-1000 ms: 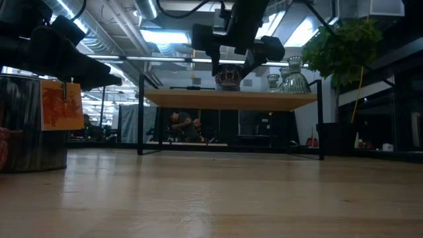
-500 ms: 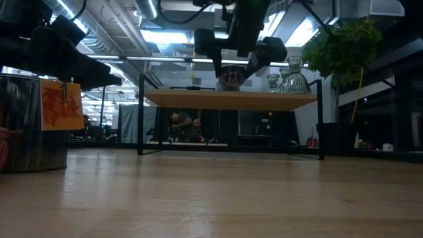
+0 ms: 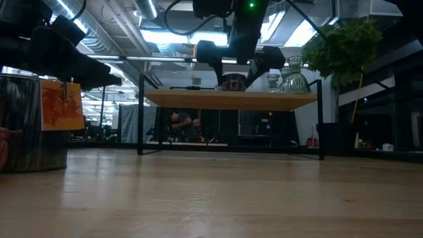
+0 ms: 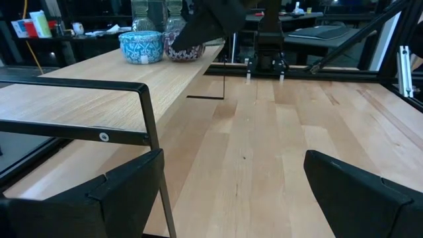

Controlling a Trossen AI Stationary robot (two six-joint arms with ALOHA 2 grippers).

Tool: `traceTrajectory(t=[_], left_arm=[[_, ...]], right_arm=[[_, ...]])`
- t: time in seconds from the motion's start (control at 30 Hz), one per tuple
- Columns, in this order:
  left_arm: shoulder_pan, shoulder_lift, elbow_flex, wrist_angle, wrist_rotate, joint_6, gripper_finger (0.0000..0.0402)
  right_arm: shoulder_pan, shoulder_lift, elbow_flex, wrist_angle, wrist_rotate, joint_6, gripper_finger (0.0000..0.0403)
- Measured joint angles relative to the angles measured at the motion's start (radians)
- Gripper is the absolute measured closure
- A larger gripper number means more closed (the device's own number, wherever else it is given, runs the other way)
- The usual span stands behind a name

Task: Pick & Place candle stick holders
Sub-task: Put the patterned red scented candle on the shelf aligned with the patterned blue scented candle, then move the top silver scented candle to the center of the table

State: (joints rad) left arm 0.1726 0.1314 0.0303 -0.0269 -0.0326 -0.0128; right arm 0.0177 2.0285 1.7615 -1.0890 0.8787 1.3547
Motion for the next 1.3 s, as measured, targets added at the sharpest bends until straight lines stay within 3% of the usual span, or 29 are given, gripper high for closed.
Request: traceTrajectory(t=[0.43, 0.8, 1.1, 1.3], left_arm=[[0.000, 0.000, 0.000, 0.000, 0.000, 0.000, 0.0038], [0.000, 0.000, 0.000, 0.000, 0.000, 0.000, 0.0038], [0.000, 0.000, 0.000, 0.000, 0.000, 0.000, 0.0038], [0.000, 0.000, 0.000, 0.000, 0.000, 0.000, 0.0038]], right_arm=[[0.000, -0.002, 0.000, 0.003, -0.034, -0.009, 0.0088], [-0.004, -0.002, 0.000, -0.001, -0.030, -0.008, 0.0006], [0.011, -0.037, 0.001, -0.001, -0.031, -0.061, 0.0005], [0.087, -0.050, 0.001, -0.004, -0.030, -0.084, 0.0005]])
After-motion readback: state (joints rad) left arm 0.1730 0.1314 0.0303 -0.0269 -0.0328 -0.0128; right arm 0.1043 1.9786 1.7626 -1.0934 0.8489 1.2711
